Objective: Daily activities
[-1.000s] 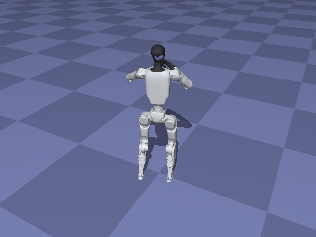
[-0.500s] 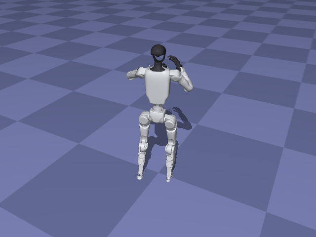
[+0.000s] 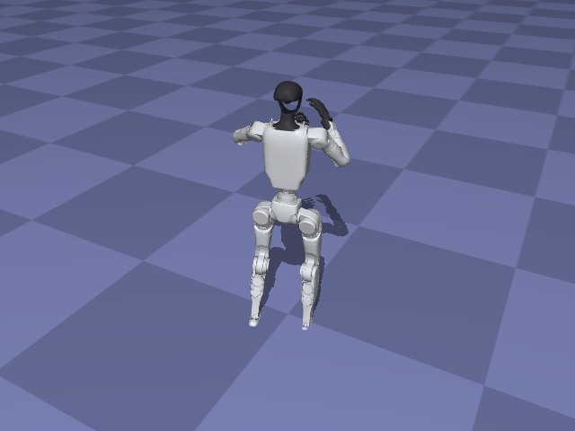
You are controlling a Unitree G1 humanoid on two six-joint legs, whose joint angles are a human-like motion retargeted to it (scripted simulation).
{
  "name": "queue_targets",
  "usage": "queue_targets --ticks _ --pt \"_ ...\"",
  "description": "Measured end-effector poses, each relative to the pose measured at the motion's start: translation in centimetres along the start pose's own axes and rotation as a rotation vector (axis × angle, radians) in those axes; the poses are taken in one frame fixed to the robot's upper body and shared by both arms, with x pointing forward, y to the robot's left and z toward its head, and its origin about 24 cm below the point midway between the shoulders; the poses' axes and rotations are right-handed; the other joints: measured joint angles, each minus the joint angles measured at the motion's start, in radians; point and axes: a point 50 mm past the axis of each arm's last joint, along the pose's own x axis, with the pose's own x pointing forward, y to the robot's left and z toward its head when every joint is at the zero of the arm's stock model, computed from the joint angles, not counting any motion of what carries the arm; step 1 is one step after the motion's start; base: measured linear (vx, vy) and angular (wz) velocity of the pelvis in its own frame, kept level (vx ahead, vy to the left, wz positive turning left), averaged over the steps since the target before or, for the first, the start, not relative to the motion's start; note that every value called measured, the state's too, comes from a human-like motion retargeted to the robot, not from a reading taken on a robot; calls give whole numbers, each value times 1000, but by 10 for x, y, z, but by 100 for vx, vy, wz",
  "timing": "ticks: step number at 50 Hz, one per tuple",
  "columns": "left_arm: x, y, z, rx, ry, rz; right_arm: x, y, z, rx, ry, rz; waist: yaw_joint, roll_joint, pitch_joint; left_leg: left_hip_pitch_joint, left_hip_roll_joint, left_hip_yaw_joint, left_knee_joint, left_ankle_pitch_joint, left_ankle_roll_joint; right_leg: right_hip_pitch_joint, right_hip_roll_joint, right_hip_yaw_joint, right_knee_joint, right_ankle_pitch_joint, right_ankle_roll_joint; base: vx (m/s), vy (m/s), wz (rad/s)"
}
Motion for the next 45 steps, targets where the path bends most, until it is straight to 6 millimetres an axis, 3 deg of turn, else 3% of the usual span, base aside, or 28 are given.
queue_targets --ticks 16,28,45 --pt "-6 4 -12 49 58 39 4 7 6 35 -43 -43 -19 -7 -15 -1 2 27 33 -9 10 -17 5 31 16 -10 9 0 0 0" --pt "-7 6 -14 114 17 30 9 14 11 21 -77 20 -32 -15 -27 2 8 47 60 -22 21 -23 13 54 21 -14 21 1 0 -14" --pt "-15 8 -21 100 105 52 16 23 24 66 -148 69 -56 -30 -40 9 8 84 79 -25 32 -41 22 94 23 -17 38 0 -1 -22"
